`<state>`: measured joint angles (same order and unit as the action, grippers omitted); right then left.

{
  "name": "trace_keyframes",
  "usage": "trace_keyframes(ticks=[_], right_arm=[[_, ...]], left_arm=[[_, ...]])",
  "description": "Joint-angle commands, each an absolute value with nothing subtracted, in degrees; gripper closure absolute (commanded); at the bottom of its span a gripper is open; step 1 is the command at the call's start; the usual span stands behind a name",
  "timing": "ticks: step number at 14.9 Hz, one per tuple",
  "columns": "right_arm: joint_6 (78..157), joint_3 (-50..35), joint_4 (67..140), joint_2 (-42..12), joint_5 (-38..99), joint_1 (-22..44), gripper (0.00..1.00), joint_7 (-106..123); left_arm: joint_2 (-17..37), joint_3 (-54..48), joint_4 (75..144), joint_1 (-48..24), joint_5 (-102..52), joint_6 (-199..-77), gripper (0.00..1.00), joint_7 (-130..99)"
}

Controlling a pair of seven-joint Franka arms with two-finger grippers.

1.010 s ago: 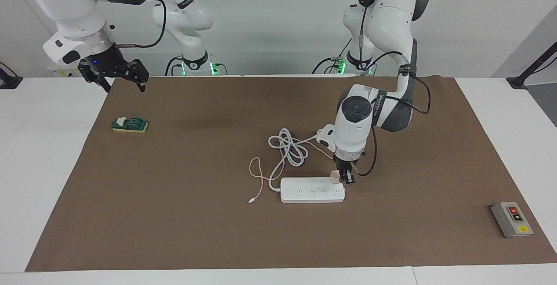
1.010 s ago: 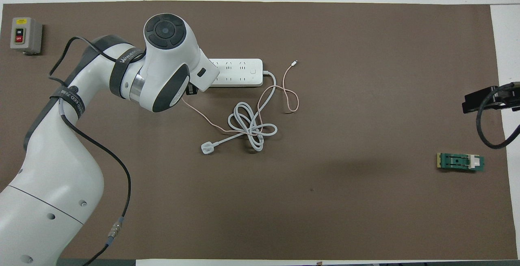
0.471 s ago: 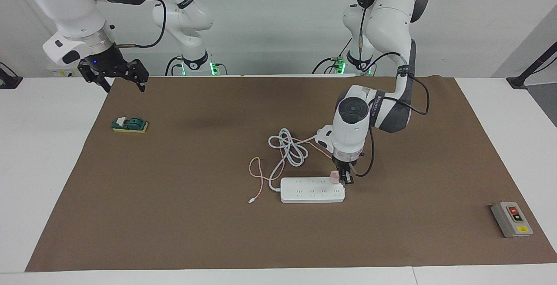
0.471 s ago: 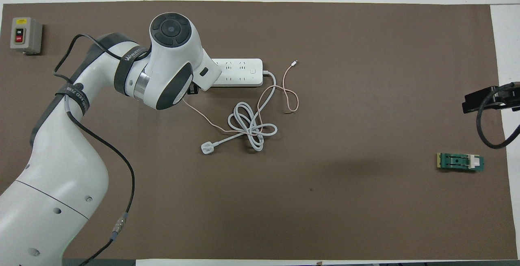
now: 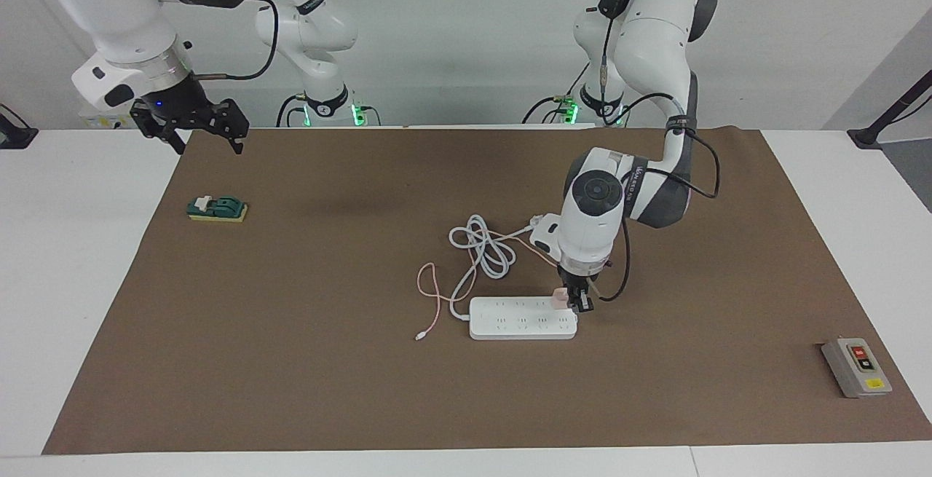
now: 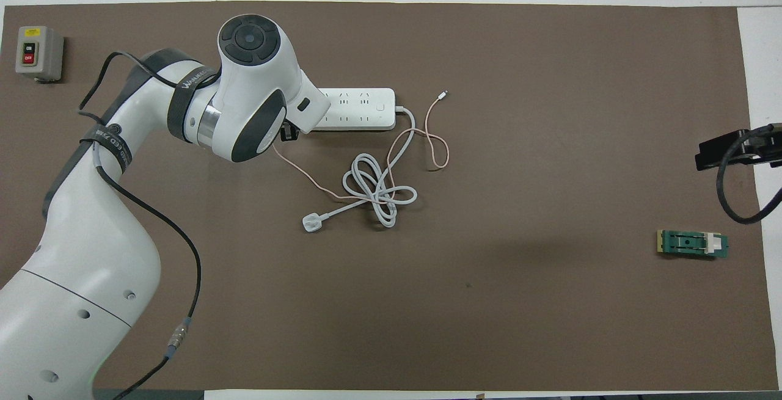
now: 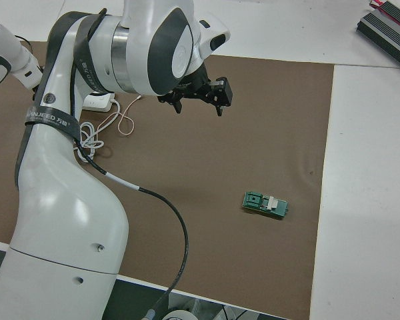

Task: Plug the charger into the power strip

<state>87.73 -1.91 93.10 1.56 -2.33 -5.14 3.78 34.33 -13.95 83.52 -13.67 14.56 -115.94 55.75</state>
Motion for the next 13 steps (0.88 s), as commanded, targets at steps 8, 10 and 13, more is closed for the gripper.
trace_keyframes(ticks=[8, 10, 13], right_arm=[[88.7, -2.4, 94.1, 2.6, -2.4, -6.2, 0.00, 4.7], [88.7, -2.4, 94.2, 2.6, -2.4, -6.2, 0.00, 4.7], [88.8, -2.4, 94.1, 2.6, -2.5, -6.2, 0.00, 4.7]], left_arm=[[39.0, -13.8, 82.0, -15.3, 17.8, -115.3, 1.00, 54.8], [38.9, -13.9, 82.0, -15.2, 17.5, -116.5, 1.00, 54.8], [38.8, -14.0, 81.7, -14.9, 16.8, -115.9, 0.60, 54.8]])
